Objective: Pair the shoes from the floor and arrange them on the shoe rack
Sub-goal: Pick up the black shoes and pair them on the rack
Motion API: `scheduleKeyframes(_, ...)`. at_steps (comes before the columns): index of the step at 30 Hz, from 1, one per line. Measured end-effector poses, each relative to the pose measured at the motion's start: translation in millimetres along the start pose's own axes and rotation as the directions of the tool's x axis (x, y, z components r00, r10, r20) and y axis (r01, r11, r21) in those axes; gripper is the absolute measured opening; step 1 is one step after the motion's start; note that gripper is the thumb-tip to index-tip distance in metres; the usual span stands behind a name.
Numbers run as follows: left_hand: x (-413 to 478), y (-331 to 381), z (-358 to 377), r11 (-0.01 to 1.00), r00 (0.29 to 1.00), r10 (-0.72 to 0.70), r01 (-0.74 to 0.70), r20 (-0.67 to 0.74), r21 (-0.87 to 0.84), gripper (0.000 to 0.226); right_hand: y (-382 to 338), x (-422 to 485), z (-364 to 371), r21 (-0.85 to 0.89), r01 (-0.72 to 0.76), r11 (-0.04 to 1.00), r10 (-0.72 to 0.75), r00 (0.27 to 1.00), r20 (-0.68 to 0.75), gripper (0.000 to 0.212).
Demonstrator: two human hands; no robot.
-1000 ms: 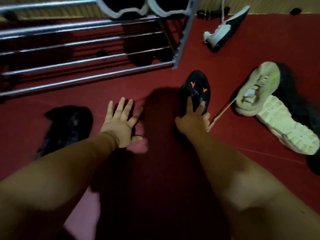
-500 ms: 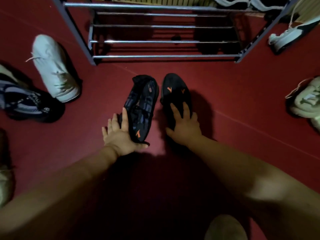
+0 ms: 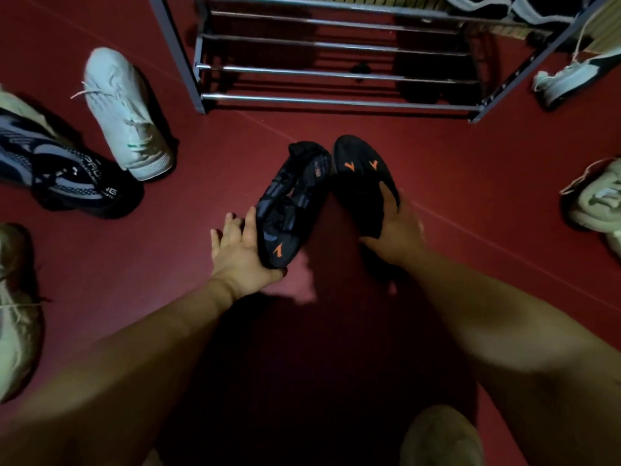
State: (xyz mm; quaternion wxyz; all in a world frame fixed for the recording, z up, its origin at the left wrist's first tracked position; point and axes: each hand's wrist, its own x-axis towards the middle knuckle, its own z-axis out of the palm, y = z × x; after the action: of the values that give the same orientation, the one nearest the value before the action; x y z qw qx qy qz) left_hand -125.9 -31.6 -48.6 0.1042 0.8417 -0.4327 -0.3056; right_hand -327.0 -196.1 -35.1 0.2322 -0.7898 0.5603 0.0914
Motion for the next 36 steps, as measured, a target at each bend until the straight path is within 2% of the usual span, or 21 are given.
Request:
scheduleKeyframes(3, 4.5, -16.0, -13.5, 0.993, 0.992, 0.086, -0.092, 0.088, 0.072, 0.128, 20.2, 4.0, -16.1, -0.057, -0.07, 0.996, 0.069, 0.998, -0.009, 0.105)
scheduleKeyframes(7, 6.9, -13.5, -21.6, 0.971, 0.983, 0.077, -0.112, 0.166, 0.212, 0.126, 29.8, 6.3, -30.1, -0.031, -0.329, 0.944, 0.331, 0.942, 0.054, 0.102)
scheduleKeyframes(11, 5.6, 7.2, -14.6, 0.984, 0.993, -0.015, -0.006, 0.117, 0.178, 0.13, 30.6, 13.5, -33.5, -0.028, -0.334, 0.942, 0.335, 0.942, 0.025, 0.097)
scheduleKeyframes(13, 3.3, 14.1, -11.2, 0.987, 0.997, -0.01, -0.003, 0.08, 0.162, 0.125, 31.1, 17.2, -37.5, -0.047, -0.308, 0.95, 0.308, 0.951, -0.003, 0.094)
scheduleKeyframes(16, -0.5, 10.3, -8.3, 0.982, 0.998, 0.044, -0.052, 0.053, 0.18, 0.118, 34.5, 21.7, -44.4, -0.107, -0.247, 0.963, 0.249, 0.969, 0.0, 0.091)
scheduleKeyframes(19, -10.8, 6.1, -5.7, 0.953, 0.979, 0.147, -0.179, 0.142, 0.244, 0.12, 35.6, 21.4, -48.1, -0.266, -0.141, 0.954, 0.142, 0.99, -0.013, 0.089)
scheduleKeyframes(21, -16.8, 9.6, -7.7, 0.936, 0.949, 0.206, -0.262, 0.237, 0.236, 0.125, 28.2, 16.6, -51.1, -0.286, 0.014, 0.958, -0.021, 1.0, -0.022, 0.094)
scheduleKeyframes(22, -16.3, 12.4, -10.1, 0.942, 0.938, 0.222, -0.277, 0.268, 0.19, 0.126, 21.4, 12.4, -51.3, -0.286, 0.157, 0.945, -0.163, 0.987, 0.004, 0.096)
scheduleKeyframes(24, -6.5, 13.6, -14.2, 0.969, 0.947, 0.221, -0.241, 0.235, 0.059, 0.118, 3.6, 0.4, -45.4, -0.311, 0.462, 0.831, -0.44, 0.887, 0.142, 0.1)
scheduleKeyframes(26, 8.3, 10.2, -19.4, 0.984, 0.979, 0.176, -0.176, 0.107, -0.011, 0.095, -16.0, -12.7, -32.7, -0.365, 0.63, 0.686, -0.534, 0.776, 0.335, 0.101)
scheduleKeyframes(27, 15.4, 9.1, -22.9, 0.99, 0.989, 0.137, -0.138, 0.048, 0.005, 0.081, -23.6, -17.8, -24.8, -0.406, 0.663, 0.629, -0.522, 0.747, 0.411, 0.102)
scheduleKeyframes(29, 26.1, 11.1, -29.3, 0.995, 0.999, 0.036, -0.035, -0.007, 0.093, 0.066, -35.0, -23.1, -10.3, -0.489, 0.655, 0.575, -0.475, 0.755, 0.453, 0.106)
scheduleKeyframes(31, 32.1, 18.2, -32.0, 0.989, 1.0, -0.012, 0.012, 0.002, 0.148, 0.066, -40.7, -25.4, -2.7, -0.528, 0.609, 0.592, -0.463, 0.793, 0.395, 0.102)
scheduleKeyframes(33, 36.3, 27.0, -32.7, 0.986, 1.0, 0.0, -0.001, 0.007, 0.166, 0.067, -39.7, -25.5, -1.2, -0.533, 0.586, 0.61, -0.467, 0.81, 0.355, 0.093)
scheduleKeyframes(36, 44.8, 40.9, -29.8, 0.982, 0.999, 0.032, -0.033, 0.011, 0.184, 0.069, -18.8, -26.9, -13.0, -0.546, 0.556, 0.627, -0.418, 0.831, 0.367, 0.097)
